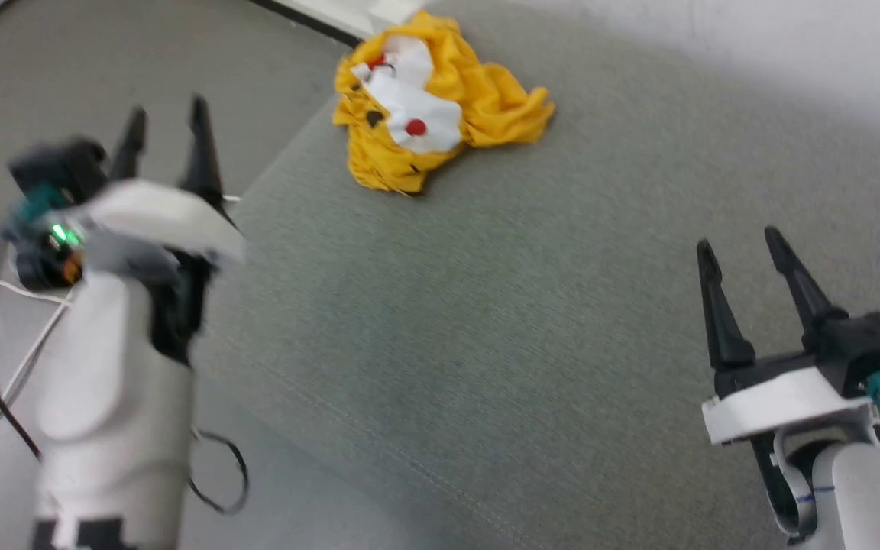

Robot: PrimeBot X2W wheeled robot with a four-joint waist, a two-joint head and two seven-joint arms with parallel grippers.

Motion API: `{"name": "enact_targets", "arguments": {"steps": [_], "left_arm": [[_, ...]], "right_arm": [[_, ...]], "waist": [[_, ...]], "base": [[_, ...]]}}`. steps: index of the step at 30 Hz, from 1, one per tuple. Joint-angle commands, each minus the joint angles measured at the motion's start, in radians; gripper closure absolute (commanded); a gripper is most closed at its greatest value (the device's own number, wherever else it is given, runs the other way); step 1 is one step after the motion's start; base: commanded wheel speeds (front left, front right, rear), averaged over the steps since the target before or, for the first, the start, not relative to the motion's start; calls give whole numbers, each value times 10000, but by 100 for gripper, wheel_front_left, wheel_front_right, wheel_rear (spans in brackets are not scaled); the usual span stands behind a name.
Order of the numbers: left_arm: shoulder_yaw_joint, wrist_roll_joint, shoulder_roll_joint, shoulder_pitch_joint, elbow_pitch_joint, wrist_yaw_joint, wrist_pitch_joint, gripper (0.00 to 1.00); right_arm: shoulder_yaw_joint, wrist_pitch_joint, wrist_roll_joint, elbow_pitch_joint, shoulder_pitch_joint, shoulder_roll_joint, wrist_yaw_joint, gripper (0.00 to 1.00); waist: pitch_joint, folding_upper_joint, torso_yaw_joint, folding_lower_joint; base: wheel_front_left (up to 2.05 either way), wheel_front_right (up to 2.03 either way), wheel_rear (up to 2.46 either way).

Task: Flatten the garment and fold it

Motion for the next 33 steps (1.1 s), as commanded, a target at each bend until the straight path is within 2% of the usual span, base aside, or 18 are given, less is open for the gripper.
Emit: {"name": "enact_targets", "arguments": {"steps": [1,4,9,14,19,25,27,28,33], "left_arm": [[118,-110,217,-443,261,-65,260,0],[314,-338,776,-1542,917,-220,1031,0],[730,-940,1465,-2540,1705,-336,2589,0],[1223,-1585,2052,-2908,2079,-140,4332,0],[1401,-1934,2324,-2708,2236,154,5757,0],[1335,-2230,2393,-2284,2520,162,7016,0],[1213,-2108,2489,-2106,2465,102,7011,81],[1186,-1992,2569,-2045,2377,94,6759,100],[934,-889,3054,-1843,2016,227,4163,100]], "right_arm": [[56,53,-109,-111,-229,9,-21,0],[179,23,-215,-245,-660,9,-21,0],[295,-253,-10,-61,-1032,9,-21,0],[443,-519,256,191,-1243,9,-21,0],[547,-761,477,509,-1382,9,-21,0],[585,-933,612,889,-1380,9,-21,0],[593,-974,660,1004,-1314,9,-21,0],[583,-991,673,1060,-1270,9,-21,0],[399,-1055,780,1369,-859,9,-21,0]], "waist": [[2332,-1,-1922,-1],[3174,-1,-2702,-1],[3932,-1,-3784,-1],[4411,-1,-4540,-1],[4502,-1,-4976,-1],[3939,-1,-5072,-1],[3558,-1,-5042,-1],[3349,-1,-5021,-1],[1972,-1,-4906,-1]], "base": [[0,0,0],[0,0,0],[0,0,0],[0,0,0],[0,0,0],[0,0,0],[0,0,0],[0,0,0],[0,0,0]]}}
